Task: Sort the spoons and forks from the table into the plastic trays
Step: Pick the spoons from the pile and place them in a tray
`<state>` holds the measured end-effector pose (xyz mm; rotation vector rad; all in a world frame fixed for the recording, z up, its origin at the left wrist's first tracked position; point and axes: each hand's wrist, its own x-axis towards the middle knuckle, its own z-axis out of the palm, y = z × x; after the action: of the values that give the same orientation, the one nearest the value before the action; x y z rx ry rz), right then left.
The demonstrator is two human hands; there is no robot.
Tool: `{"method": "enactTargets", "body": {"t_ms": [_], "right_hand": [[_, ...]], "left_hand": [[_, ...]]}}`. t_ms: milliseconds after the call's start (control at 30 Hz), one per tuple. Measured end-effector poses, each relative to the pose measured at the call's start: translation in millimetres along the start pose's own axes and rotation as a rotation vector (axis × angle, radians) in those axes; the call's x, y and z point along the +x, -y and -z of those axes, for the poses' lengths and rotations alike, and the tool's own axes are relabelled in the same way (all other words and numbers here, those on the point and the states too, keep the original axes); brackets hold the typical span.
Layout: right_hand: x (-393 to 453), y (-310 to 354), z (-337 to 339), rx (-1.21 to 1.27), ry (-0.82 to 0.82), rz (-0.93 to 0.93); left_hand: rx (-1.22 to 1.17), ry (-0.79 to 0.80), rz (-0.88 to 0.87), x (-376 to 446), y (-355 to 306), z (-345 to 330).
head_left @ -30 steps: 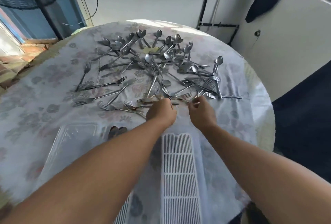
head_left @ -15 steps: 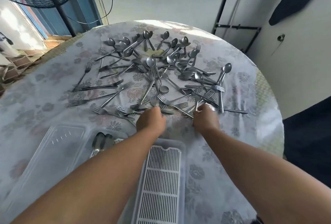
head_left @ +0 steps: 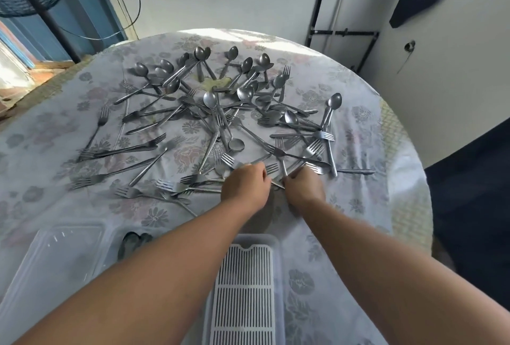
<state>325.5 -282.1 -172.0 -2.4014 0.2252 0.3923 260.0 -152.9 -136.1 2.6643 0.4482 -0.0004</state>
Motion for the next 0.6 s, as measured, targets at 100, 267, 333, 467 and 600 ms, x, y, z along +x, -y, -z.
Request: {"method": "enactTargets", "body": {"t_ms": [100, 267, 333, 467, 600], "right_hand": [[-3, -4, 0, -0.018, -0.005, 0.034], [-7, 7, -3, -0.02, -0.067, 0.183], [-7, 17, -5, -0.001, -0.06, 0.241], [-6, 38, -13, -0.023, -0.028, 0.314], [1, 52, -23, -0.032, 0.001, 0.322]], "left_hand": [[-0.01, -0.033, 0.006, 4, 1, -1], [0.162, -0.106, 0.012, 21, 16, 10], [0.291, -0.092, 0.019, 33, 23, 19], [0.494, 0.121, -0.011, 56, 40, 33], [0.506, 0.115, -0.084, 57, 45, 28]]}}
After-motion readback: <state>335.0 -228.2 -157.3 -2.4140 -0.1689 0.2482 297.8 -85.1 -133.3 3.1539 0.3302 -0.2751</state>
